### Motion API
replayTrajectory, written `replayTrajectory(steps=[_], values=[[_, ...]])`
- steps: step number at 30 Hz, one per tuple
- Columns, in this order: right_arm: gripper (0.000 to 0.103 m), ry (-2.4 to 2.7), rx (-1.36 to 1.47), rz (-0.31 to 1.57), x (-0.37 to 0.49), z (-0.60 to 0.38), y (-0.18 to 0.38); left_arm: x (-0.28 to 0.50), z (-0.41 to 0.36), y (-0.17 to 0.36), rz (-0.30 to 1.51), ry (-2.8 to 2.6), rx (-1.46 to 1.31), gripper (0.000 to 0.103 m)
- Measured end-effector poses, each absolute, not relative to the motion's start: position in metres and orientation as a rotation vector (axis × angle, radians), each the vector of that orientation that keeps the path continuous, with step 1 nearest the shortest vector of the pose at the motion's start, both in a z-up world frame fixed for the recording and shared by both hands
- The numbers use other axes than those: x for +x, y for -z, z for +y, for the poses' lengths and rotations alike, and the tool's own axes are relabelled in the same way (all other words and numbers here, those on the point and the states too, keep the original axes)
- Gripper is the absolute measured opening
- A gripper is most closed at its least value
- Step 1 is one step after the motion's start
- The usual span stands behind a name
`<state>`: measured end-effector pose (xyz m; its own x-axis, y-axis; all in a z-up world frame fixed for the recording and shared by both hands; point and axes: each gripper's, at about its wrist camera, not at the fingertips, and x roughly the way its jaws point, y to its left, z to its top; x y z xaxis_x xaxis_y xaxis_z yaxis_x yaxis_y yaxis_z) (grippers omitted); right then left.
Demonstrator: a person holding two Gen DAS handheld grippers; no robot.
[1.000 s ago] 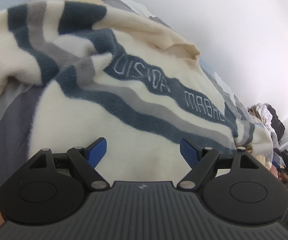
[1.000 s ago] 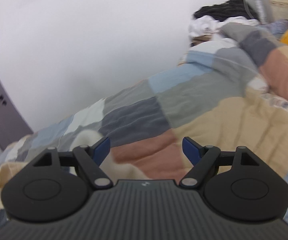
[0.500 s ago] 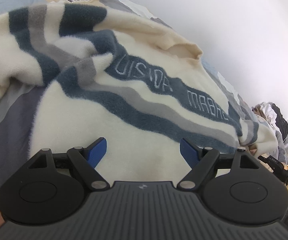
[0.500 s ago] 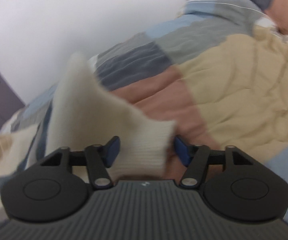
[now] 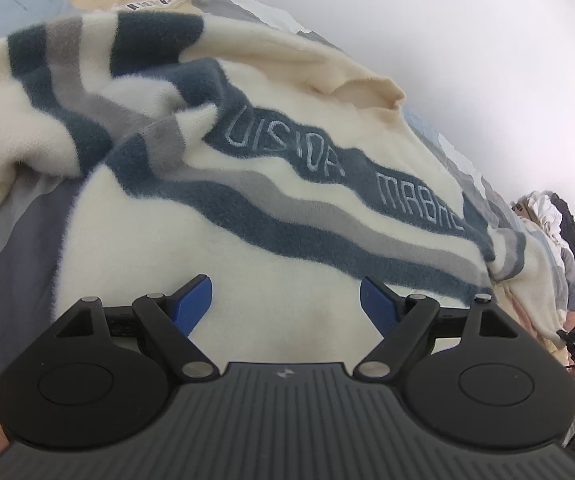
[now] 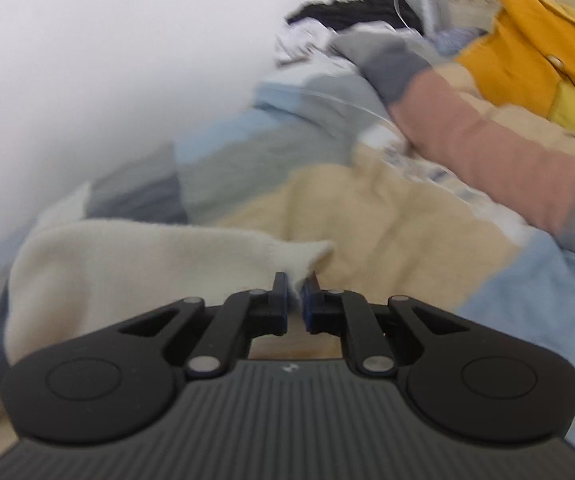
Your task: Fold large clothes
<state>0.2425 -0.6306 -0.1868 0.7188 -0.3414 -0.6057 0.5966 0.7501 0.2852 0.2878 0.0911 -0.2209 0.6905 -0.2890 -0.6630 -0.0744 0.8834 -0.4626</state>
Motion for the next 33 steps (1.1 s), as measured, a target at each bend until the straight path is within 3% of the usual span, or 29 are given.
replayTrajectory(steps=[7, 8, 9, 11, 22, 33], values=[[0.017, 0.549, 0.423, 0.595, 0.241, -0.603, 0.169, 0.285, 0.093, 0.220, 0.795, 0.113, -0.497, 0.085], [0.029, 0.539, 0.406, 0.577, 0.236, -0.594, 0.158, 0.283, 0.094, 0.218, 0.793, 0.103, -0.497, 0.085], [0.050, 0.520, 0.395, 0.557, 0.236, -0.587, 0.147, 0.281, 0.095, 0.216, 0.784, 0.095, -0.494, 0.085], [0.060, 0.450, 0.376, 0.512, 0.231, -0.570, 0.123, 0.275, 0.098, 0.209, 0.753, 0.073, -0.480, 0.085], [0.059, 0.063, 0.315, 0.387, 0.205, -0.409, 0.000, 0.229, 0.132, 0.170, 0.625, -0.051, -0.488, 0.085], [0.059, -0.306, 0.316, 0.466, 0.175, -0.237, 0.002, 0.197, 0.161, 0.140, 0.537, -0.248, -0.390, 0.086]])
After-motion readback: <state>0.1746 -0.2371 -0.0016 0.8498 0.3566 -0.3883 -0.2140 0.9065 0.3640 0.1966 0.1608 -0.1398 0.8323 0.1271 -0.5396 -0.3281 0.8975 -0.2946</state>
